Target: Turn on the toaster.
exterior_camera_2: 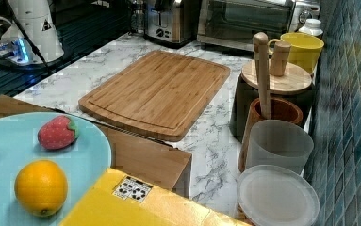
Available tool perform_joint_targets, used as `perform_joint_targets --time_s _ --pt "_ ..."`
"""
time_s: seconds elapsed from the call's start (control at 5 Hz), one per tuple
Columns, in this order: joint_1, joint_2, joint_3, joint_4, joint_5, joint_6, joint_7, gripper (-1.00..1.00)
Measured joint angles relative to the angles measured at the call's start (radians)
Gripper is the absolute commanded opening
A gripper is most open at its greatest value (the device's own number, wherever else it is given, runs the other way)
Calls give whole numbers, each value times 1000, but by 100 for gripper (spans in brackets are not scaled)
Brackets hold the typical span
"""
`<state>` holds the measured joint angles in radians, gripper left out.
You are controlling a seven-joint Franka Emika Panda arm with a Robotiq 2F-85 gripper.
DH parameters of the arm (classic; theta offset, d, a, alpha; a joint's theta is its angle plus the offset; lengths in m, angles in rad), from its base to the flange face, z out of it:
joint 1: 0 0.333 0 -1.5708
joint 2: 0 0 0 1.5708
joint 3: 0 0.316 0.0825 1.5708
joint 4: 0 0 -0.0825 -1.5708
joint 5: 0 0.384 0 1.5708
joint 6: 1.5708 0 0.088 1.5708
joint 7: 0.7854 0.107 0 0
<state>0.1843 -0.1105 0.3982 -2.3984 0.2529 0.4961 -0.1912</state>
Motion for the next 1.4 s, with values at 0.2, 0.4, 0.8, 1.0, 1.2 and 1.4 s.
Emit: perform_joint_targets --time_s 0.2,0.4,0.8,1.0,1.2,1.4 --pt "1 18 -8 0 6 3 -2 -100" --pt "9 3 -24 -20 25 33 -2 -100" --pt "12 -79 -24 -109 71 83 -61 -100" --pt "16 -87 -28 -150 122 150 -74 -100" --pt "16 -65 -19 -170 138 197 -108 -100" --pt "10 -22 -16 -160 136 216 -115 -100"
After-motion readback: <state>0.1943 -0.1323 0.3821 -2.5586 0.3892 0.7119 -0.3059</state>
